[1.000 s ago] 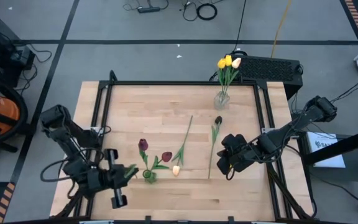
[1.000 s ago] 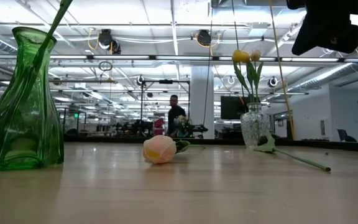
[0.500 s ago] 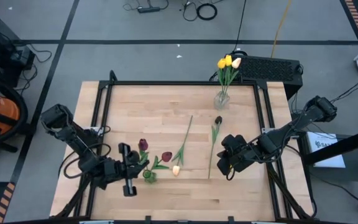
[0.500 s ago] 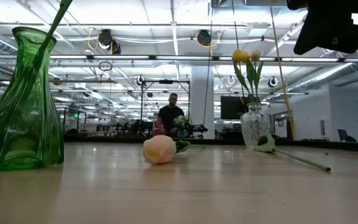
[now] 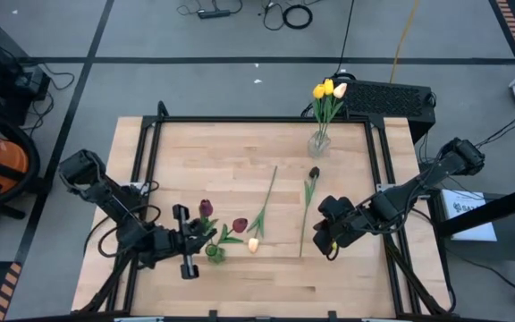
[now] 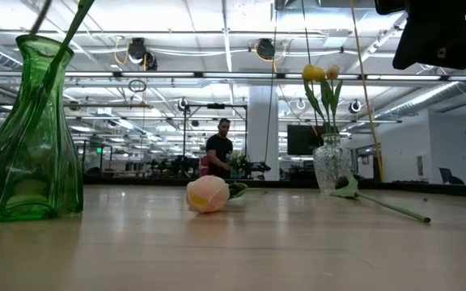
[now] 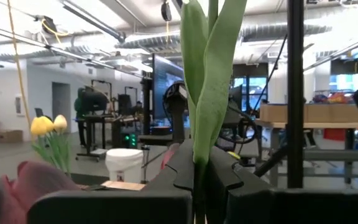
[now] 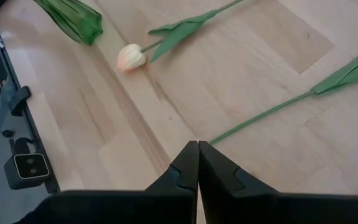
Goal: Sort flowers into vase by color
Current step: Put the bottom black flower into the vase
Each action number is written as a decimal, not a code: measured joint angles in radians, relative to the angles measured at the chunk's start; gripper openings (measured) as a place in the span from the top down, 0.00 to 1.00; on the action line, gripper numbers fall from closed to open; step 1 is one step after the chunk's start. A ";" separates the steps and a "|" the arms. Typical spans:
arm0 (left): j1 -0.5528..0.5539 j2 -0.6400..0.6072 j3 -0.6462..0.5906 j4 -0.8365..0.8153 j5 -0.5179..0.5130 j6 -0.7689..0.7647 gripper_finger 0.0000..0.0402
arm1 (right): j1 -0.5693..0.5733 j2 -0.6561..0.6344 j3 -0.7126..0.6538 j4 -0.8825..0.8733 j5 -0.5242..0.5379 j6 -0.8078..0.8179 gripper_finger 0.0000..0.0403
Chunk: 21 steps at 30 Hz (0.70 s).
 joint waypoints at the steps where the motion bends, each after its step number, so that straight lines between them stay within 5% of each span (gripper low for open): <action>1: 0.004 0.000 0.000 -0.001 0.001 0.004 0.97 | 0.000 0.000 0.000 0.000 0.000 0.001 1.00; 13: 0.042 0.072 0.000 -0.023 0.013 -0.054 0.97 | 0.000 0.000 0.000 0.001 0.000 0.023 1.00; 21: 0.029 0.092 0.000 -0.032 -0.076 -0.054 0.97 | -0.001 0.000 0.000 0.001 0.000 0.028 1.00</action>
